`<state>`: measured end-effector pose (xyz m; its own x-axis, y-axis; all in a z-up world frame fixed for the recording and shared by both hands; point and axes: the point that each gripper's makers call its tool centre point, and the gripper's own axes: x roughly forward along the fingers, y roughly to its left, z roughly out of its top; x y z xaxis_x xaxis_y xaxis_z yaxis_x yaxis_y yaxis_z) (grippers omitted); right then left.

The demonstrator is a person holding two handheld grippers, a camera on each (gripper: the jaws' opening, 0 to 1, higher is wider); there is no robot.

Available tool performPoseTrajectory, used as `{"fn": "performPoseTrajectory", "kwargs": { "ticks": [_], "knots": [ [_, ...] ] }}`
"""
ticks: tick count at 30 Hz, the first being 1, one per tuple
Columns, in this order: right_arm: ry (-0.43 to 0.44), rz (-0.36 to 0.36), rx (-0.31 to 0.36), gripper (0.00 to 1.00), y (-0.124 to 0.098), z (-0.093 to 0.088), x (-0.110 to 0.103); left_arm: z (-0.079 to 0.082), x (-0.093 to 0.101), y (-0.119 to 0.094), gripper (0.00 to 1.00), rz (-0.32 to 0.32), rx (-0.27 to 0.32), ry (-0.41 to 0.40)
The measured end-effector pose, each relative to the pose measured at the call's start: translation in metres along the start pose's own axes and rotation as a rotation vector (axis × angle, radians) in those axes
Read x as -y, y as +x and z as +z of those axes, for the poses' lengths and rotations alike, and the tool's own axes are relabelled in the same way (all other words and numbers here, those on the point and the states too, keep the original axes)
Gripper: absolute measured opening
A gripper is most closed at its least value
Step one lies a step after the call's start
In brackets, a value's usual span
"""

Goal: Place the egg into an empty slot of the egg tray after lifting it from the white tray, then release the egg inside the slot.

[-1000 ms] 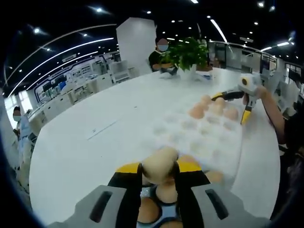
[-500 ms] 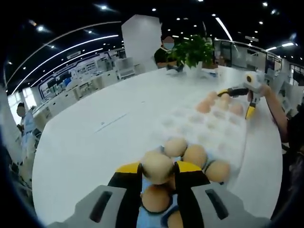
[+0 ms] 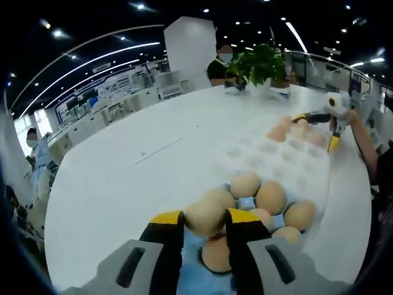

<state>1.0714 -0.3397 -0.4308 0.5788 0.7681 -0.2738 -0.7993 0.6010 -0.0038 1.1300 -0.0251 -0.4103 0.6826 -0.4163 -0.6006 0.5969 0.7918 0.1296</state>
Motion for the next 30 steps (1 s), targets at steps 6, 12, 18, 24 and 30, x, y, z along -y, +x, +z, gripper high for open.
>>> {"fn": "performPoseTrajectory", "kwargs": {
  "ticks": [6,12,18,24,30],
  "knots": [
    [0.000,0.000,0.001,1.00,0.000,0.000,0.001,0.000,-0.001,0.002,0.27,-0.028,-0.001,-0.028],
    [0.000,0.000,0.001,1.00,0.000,0.000,0.002,0.000,0.000,0.004,0.27,-0.033,-0.020,-0.039],
    [0.000,0.000,0.001,1.00,0.000,0.000,0.003,0.000,0.013,0.004,0.27,-0.040,-0.044,-0.043],
    [-0.001,-0.001,0.000,1.00,0.000,0.000,0.003,-0.003,0.011,0.007,0.27,-0.067,-0.069,-0.074],
    [-0.001,-0.001,0.000,1.00,0.000,0.000,0.004,-0.006,0.039,0.003,0.25,-0.081,-0.070,-0.049]
  ]
}}
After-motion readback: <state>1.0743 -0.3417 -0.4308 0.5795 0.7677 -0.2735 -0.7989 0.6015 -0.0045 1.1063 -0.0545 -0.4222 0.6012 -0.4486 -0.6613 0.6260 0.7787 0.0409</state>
